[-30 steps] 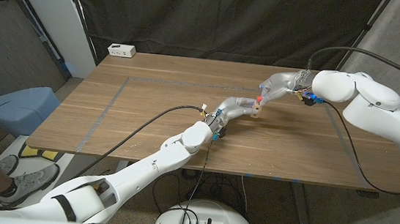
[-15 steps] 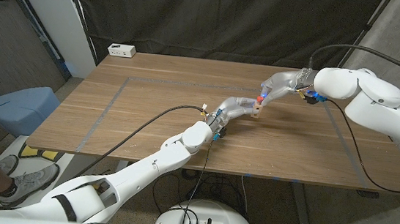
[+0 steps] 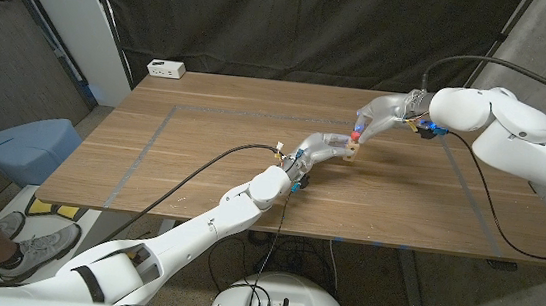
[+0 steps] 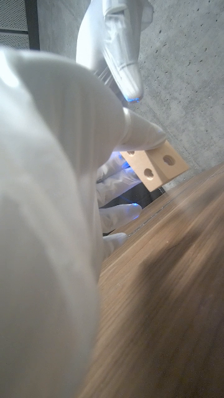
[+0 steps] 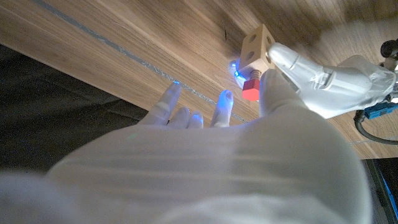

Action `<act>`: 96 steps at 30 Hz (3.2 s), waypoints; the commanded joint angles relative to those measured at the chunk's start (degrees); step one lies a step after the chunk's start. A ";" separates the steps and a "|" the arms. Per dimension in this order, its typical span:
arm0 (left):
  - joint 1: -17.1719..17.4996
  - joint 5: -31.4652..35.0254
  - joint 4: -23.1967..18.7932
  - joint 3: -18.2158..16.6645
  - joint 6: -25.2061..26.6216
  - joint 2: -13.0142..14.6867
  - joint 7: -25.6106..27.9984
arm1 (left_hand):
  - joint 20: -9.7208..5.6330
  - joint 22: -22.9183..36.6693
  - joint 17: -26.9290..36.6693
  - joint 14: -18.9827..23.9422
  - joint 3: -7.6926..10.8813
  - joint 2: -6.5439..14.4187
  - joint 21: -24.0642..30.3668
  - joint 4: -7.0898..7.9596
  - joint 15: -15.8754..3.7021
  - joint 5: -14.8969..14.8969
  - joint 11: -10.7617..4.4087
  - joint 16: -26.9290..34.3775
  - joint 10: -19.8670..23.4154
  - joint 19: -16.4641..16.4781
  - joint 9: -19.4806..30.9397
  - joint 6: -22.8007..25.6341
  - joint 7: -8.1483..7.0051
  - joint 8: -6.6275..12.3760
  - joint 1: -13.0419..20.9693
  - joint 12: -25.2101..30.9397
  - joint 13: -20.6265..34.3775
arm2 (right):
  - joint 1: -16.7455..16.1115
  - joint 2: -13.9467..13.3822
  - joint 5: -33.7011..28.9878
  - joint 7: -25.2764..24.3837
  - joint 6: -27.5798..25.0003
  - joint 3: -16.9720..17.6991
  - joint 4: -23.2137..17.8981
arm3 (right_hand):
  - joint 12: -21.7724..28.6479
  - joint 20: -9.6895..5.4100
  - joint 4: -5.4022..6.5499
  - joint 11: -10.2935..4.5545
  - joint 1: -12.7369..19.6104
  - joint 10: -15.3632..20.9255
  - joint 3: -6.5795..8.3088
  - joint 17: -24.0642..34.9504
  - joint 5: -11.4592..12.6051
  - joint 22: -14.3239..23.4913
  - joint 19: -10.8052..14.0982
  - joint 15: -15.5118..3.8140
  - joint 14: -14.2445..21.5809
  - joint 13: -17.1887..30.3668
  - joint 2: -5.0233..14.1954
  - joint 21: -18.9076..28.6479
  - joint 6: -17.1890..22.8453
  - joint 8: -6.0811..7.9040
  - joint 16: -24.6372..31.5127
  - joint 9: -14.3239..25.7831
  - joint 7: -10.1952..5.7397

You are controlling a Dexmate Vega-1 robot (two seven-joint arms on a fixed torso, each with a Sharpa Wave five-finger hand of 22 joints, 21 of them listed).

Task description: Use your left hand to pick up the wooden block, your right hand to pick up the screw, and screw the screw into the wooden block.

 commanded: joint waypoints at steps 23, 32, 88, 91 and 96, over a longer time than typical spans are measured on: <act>-0.30 0.10 0.62 0.20 -0.16 -0.34 -0.17 | 0.32 0.23 0.15 0.76 0.79 1.28 0.36 0.13 -4.46 0.30 -0.05 -0.10 0.55 -0.04 0.18 1.62 0.94 0.63 -0.78 0.48 0.19 | 3.47 2.88 -7.39 6.68 -1.08 -3.14 -0.84 | 0.51 1.29 -0.99 -0.44 3.87 -0.26 1.66 -0.18 0.51 0.18 -0.13 0.85 0.25 0.24 0.27 -0.04 1.54 0.36 -0.04 -0.40 -0.24; -0.13 0.21 0.21 0.23 -0.10 -0.19 -0.12 | 0.33 0.23 0.15 0.73 0.82 1.27 0.37 0.11 -4.55 0.31 -0.04 -0.11 0.52 -0.01 0.18 1.62 0.91 0.63 -0.78 0.47 0.18 | 2.73 3.28 -8.49 5.87 -0.78 -2.91 -0.82 | 0.92 0.75 -0.76 -0.54 4.77 0.74 2.28 -0.17 0.48 0.19 0.54 0.17 1.23 0.24 0.35 0.22 4.28 1.46 0.30 -0.55 -0.33; -0.62 -0.27 1.17 0.36 0.20 -0.66 -0.57 | 0.30 0.23 0.16 0.68 0.97 1.32 0.38 0.13 -4.46 0.37 -0.04 -0.12 0.47 0.03 0.18 1.72 0.95 0.68 -0.94 0.47 0.18 | 0.22 3.77 -8.06 1.87 -0.67 -1.61 0.43 | 1.84 -3.74 0.35 -1.61 6.90 6.59 2.19 0.00 -0.02 0.11 4.17 -1.52 5.28 0.15 2.18 0.60 15.27 8.33 1.43 1.56 1.35; -0.58 -0.26 1.15 0.34 0.21 -0.68 -0.46 | 0.40 0.23 0.16 0.67 1.02 1.37 0.37 0.12 -4.46 0.38 -0.04 -0.12 0.47 0.01 0.18 1.68 0.95 0.67 -0.91 0.47 0.18 | 0.15 3.81 -8.35 1.59 -0.82 -1.73 0.37 | 1.89 -3.88 0.65 -1.93 6.31 7.08 1.90 0.05 -0.10 0.11 4.50 -1.59 5.57 0.14 2.23 0.63 15.48 8.60 1.50 1.73 1.52; -0.51 -0.19 1.01 0.32 0.24 -0.60 -0.34 | 0.46 0.23 0.14 0.69 1.05 1.36 0.37 0.09 -4.44 0.39 -0.03 -0.13 0.48 0.01 0.18 1.66 0.93 0.66 -0.88 0.47 0.19 | 0.06 4.01 -8.56 1.19 -0.93 -1.87 0.42 | 1.94 -4.04 0.99 -1.89 5.54 7.81 1.53 0.11 -0.18 0.11 4.83 -1.69 6.09 0.12 2.41 0.59 16.84 9.19 1.63 1.63 1.86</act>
